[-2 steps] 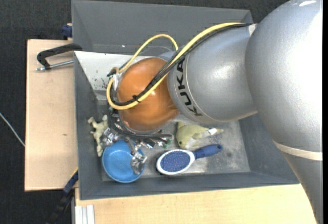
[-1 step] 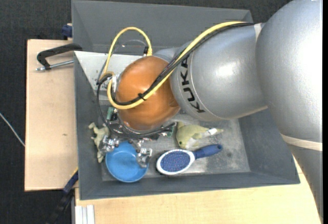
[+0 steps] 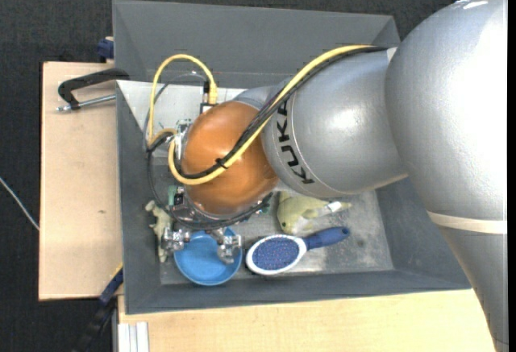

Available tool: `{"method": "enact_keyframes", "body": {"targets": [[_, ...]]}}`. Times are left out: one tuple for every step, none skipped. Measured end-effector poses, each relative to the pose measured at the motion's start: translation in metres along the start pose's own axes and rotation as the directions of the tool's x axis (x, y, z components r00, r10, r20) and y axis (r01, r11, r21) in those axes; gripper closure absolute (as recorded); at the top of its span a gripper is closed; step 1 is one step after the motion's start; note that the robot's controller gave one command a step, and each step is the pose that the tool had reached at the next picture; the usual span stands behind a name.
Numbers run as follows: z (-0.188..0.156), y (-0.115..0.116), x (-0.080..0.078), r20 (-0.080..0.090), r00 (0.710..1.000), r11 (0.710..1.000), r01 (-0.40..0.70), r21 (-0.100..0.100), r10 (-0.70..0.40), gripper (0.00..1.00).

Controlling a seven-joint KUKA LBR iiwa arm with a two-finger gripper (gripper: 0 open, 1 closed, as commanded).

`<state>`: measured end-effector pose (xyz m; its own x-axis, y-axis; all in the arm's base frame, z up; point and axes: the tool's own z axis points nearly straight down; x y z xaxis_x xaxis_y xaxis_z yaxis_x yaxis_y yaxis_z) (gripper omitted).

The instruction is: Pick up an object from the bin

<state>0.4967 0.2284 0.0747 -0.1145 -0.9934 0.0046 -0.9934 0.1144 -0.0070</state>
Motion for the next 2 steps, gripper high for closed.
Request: {"method": "enact_keyframes", "body": {"targets": [[-0.0011, -0.0016, 0.0014, 0.002, 1.0, 1.0, -0.005, -0.005, 0.005, 0.0], [-0.0033, -0.0025, -0.0029, 0.012, 1.0, 1.0, -0.002, 0.001, 0.002, 1.0]]}}
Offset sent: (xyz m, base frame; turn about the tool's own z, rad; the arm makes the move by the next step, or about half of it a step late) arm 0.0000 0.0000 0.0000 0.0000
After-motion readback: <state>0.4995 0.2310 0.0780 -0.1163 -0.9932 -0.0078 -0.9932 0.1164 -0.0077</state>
